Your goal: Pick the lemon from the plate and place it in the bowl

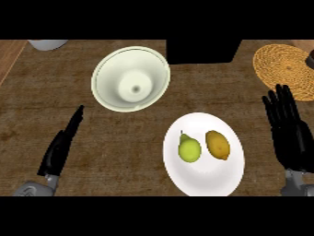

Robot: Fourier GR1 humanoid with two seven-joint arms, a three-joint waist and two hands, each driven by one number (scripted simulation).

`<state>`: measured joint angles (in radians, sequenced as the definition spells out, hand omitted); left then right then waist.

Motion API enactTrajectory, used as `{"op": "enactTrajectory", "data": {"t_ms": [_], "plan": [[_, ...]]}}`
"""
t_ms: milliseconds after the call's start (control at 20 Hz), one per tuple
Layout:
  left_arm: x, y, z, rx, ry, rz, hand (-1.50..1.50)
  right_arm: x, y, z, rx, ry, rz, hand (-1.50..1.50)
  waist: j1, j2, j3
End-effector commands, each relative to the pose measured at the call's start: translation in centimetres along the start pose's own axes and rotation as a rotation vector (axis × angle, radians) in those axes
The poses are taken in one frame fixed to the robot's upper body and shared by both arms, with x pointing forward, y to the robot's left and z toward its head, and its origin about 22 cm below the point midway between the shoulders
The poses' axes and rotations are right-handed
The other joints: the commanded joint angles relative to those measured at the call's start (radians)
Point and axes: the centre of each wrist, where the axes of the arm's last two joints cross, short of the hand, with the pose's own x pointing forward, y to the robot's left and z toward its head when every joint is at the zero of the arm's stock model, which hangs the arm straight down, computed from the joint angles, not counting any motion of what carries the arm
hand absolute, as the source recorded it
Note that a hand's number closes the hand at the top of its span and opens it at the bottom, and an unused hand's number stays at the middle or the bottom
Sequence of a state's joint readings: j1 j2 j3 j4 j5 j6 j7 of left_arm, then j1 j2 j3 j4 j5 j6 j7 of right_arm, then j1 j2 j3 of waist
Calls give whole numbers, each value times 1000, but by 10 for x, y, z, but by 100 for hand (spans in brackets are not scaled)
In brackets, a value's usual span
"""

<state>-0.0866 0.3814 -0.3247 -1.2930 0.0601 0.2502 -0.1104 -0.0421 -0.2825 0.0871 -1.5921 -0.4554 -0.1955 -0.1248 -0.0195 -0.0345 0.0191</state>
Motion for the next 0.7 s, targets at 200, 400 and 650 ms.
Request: {"op": "enactTrajectory", "data": {"t_ms": [200, 400, 650], "plan": [[47, -25, -12, -118, -100, 322, 0, 25, -19, 16, 54, -150, 546, 150, -1, 22, -27], [56, -37, -11, -151, -72, 439, 0, 2, -53, 45, -402, -108, 709, -150, -46, 21, -24], [74, -38, -17, -203, -67, 467, 0, -17, 21, 88, -76, -272, 849, -150, 5, 29, -22]]}}
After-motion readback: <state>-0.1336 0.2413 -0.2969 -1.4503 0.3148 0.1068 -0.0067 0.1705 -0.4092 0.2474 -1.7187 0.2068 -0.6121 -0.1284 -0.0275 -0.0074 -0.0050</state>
